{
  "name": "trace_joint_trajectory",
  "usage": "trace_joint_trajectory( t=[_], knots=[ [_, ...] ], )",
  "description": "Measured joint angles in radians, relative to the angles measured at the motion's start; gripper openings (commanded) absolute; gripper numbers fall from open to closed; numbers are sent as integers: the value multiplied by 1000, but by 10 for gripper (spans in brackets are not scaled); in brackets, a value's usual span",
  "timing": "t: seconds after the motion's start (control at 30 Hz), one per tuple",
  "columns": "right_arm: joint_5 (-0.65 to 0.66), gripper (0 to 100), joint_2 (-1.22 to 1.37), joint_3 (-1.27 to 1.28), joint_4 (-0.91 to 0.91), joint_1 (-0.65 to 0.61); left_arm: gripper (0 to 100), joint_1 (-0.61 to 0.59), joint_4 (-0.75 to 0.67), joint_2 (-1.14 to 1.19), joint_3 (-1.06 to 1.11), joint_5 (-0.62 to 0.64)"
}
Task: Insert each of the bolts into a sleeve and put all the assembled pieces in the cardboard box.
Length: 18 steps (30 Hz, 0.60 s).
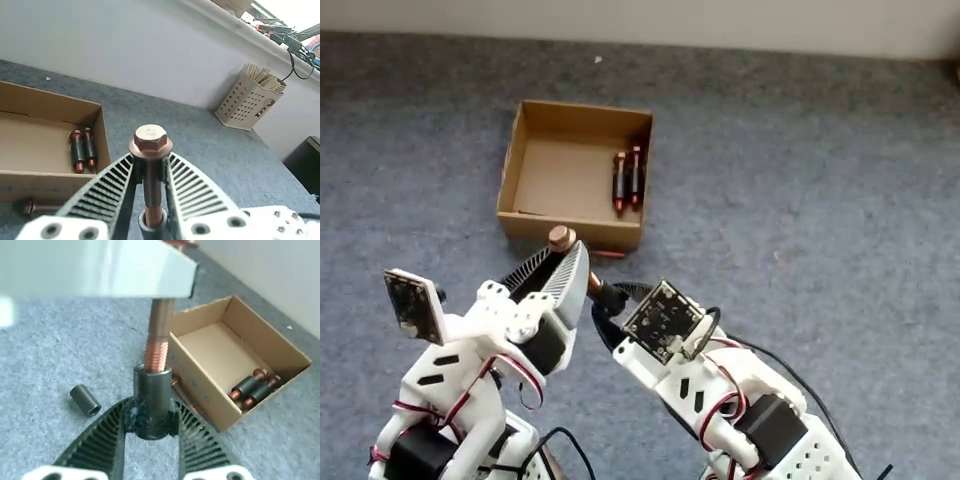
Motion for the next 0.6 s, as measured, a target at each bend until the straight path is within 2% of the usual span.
trace_joint_trajectory(
  t=[0.17,0.4,0.6],
  knots=[
    [-2,5,-2,-2,-52,-2,26,71,74,5,2,41],
    [0,5,2,0,-74,0,248,72,126,0,0,57],
    [2,5,2,2,-72,6,263,75,172,0,-3,57]
  ],
)
